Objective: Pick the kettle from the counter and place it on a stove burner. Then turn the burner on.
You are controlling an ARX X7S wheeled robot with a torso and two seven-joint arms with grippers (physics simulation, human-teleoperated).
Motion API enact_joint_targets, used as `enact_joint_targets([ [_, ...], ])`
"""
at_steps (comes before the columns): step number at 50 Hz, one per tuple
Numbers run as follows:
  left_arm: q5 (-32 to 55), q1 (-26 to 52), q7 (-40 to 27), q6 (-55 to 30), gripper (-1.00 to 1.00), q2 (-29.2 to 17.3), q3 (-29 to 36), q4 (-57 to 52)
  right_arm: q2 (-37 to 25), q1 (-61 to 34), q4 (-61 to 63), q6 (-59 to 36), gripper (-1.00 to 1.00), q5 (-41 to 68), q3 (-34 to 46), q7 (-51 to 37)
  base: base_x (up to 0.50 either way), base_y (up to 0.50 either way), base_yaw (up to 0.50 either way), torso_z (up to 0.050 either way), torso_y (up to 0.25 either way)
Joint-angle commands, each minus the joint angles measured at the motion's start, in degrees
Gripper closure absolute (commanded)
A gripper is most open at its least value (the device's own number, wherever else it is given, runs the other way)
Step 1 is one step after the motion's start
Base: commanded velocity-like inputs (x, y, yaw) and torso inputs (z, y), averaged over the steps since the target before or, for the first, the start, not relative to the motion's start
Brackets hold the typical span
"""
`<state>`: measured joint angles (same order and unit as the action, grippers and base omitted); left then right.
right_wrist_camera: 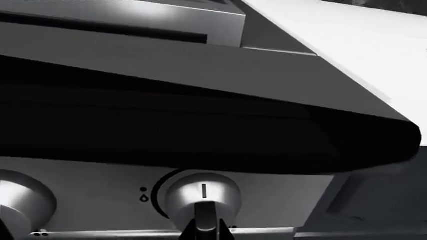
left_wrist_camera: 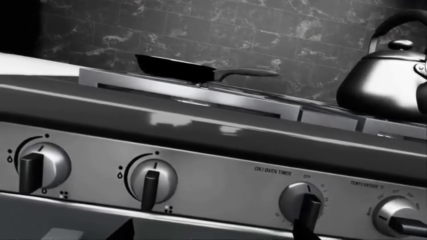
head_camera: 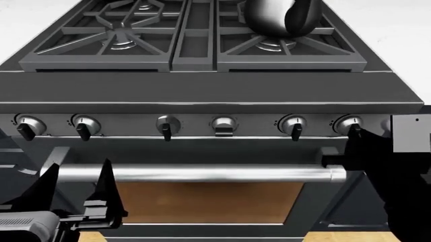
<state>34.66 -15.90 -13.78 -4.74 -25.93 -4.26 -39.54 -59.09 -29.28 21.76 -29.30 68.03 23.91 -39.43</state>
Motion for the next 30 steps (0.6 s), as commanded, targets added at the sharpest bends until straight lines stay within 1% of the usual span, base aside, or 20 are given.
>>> enact_joint_targets([
  [1,-0.08,-0.23,0.10,0.30,-1.00,-0.03,0.23,0.13,-0.14,-1.85,1.82,-1.41,1.00,-3.06,1.89,1.26,0.00,0.00,0.00,0.000,0.000],
  [8,-0.13,-0.01,-0.16,0.19,-1.00,-0.06,0.38,0.05,-0.59,-2.28,2.23,-2.07,1.00,-4.79,2.73,1.75,0.00,0.00,0.00,0.000,0.000],
  [11,-0.18,0.00,-0.15,0.23,-1.00,-0.05,0.51,0.07,-0.73,-3.73,2.90,-4.17,1.00,-6.30,4.06,1.63,0.00,0.00,0.00,0.000,0.003],
  [26,-0.22,-0.50,0.04,0.89,-1.00,-0.10,0.41,0.48,0.00,-6.22,3.36,-6.49,1.00,-9.83,6.52,2.95,0.00,0.00,0.00,0.000,0.001],
  [30,-0.27,-0.34,0.02,0.94,-1.00,-0.01,0.60,0.65,0.14,-7.66,3.82,-8.46,1.00,-11.52,8.08,3.48,0.00,0.00,0.00,0.000,0.000],
])
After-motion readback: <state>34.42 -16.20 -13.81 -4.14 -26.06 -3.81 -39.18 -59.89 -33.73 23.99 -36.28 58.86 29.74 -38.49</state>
